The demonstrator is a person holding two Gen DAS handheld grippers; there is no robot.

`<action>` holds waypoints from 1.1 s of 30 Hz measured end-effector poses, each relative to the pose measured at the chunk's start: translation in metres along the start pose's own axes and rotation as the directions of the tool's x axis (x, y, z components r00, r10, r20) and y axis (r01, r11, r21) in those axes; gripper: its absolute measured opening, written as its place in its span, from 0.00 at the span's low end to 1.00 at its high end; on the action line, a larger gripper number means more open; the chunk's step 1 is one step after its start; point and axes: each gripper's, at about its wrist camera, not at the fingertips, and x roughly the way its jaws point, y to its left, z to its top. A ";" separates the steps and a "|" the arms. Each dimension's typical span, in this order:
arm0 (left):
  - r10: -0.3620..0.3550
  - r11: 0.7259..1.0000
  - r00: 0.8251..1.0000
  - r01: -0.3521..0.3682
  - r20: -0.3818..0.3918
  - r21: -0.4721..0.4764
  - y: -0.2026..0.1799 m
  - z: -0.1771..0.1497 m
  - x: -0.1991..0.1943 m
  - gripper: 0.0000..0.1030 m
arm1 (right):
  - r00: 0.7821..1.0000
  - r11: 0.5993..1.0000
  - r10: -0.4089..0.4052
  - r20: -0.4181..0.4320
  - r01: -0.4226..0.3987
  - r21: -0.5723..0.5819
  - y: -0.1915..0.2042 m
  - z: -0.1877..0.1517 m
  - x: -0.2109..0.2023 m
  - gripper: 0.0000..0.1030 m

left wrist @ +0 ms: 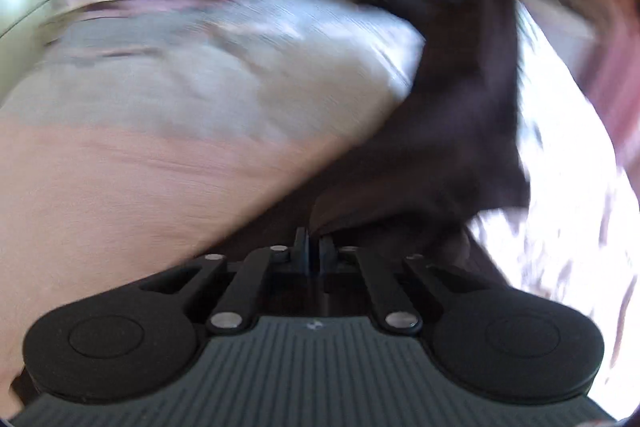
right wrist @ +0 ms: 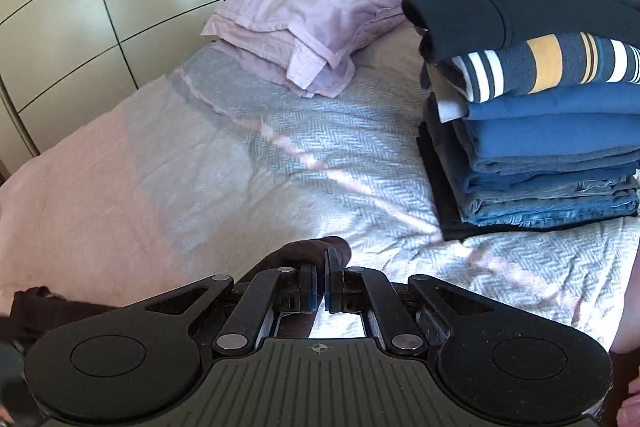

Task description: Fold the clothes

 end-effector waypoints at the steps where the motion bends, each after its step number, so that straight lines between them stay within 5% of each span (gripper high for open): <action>1: 0.056 0.997 0.998 -0.054 0.036 -0.055 0.023 0.001 -0.031 0.03 | 1.000 1.000 0.007 0.002 -0.007 0.004 0.003 0.000 -0.003 0.02; 3: 0.252 0.962 0.965 -0.242 0.072 -0.124 0.070 -0.005 -0.099 0.02 | 1.000 1.000 0.020 0.009 -0.020 0.016 0.010 0.005 -0.010 0.02; 5: 0.450 0.876 0.889 -0.422 0.082 -0.232 0.121 -0.019 -0.175 0.02 | 0.999 0.999 0.030 0.023 -0.030 0.028 0.015 0.013 -0.014 0.02; 7: 0.645 0.736 0.762 -0.600 0.054 -0.315 0.159 -0.042 -0.254 0.02 | 0.998 0.999 0.037 0.045 -0.037 0.017 0.023 0.023 -0.021 0.02; 10: 0.835 0.474 0.544 -0.789 -0.083 -0.392 0.196 -0.095 -0.356 0.03 | 0.996 0.998 0.038 0.081 -0.034 -0.048 0.037 0.034 -0.030 0.02; 12: 0.859 0.319 0.447 -0.847 -0.248 -0.425 0.214 -0.145 -0.392 0.14 | 0.996 0.997 0.032 0.082 -0.026 -0.079 0.042 0.038 -0.027 0.01; 13: 0.844 0.249 0.415 -0.865 -0.340 -0.436 0.222 -0.171 -0.404 0.24 | 0.997 0.996 0.019 0.071 -0.013 -0.084 0.043 0.037 -0.022 0.02; 14: 0.808 0.194 0.401 -0.873 -0.431 -0.448 0.226 -0.198 -0.407 0.26 | 0.999 0.996 0.001 0.052 0.004 -0.086 0.044 0.035 -0.015 0.02; 16: 0.716 0.122 0.395 -0.882 -0.575 -0.454 0.224 -0.245 -0.399 0.22 | 0.998 0.998 -0.051 -0.049 0.049 -0.041 0.042 0.027 0.004 0.02; 17: 0.672 0.111 0.407 -0.882 -0.619 -0.458 0.218 -0.264 -0.391 0.22 | 0.992 0.997 -0.070 -0.102 0.071 0.001 0.040 0.020 0.011 0.02; 18: 0.646 0.138 0.432 -0.877 -0.629 -0.460 0.206 -0.274 -0.380 0.22 | 0.988 0.996 -0.074 -0.135 0.082 0.047 0.040 0.011 0.013 0.11; 21: 0.594 0.268 0.513 -0.852 -0.619 -0.449 0.161 -0.291 -0.340 0.26 | 0.981 0.994 -0.055 -0.186 0.070 0.078 0.055 -0.018 0.001 0.25; 22: 0.575 0.332 0.565 -0.822 -0.592 -0.462 0.144 -0.291 -0.326 0.27 | 0.980 0.999 -0.026 -0.197 0.034 0.040 0.067 -0.028 -0.007 0.30; 23: 0.551 0.411 0.635 -0.771 -0.541 -0.486 0.126 -0.286 -0.312 0.27 | 0.976 0.999 0.028 -0.214 -0.030 -0.011 0.082 -0.037 -0.014 0.39; 26: 0.430 0.637 0.821 -0.570 -0.374 -0.519 0.074 -0.270 -0.267 0.40 | 0.943 0.962 0.178 -0.280 -0.227 -0.154 0.127 -0.066 -0.034 0.42; 28: 0.321 0.774 0.905 -0.421 -0.280 -0.473 0.051 -0.253 -0.229 0.51 | 0.899 0.892 0.278 -0.340 -0.372 -0.256 0.165 -0.085 -0.029 0.42; 30: 0.243 0.864 0.940 -0.322 -0.241 -0.386 0.032 -0.242 -0.193 0.52 | 0.835 0.784 0.365 -0.411 -0.514 -0.347 0.208 -0.105 -0.016 0.46; 33: 0.201 0.913 0.955 -0.263 -0.218 -0.311 0.020 -0.241 -0.166 0.52 | 0.714 0.566 0.457 -0.531 -0.694 -0.445 0.271 -0.134 0.003 0.68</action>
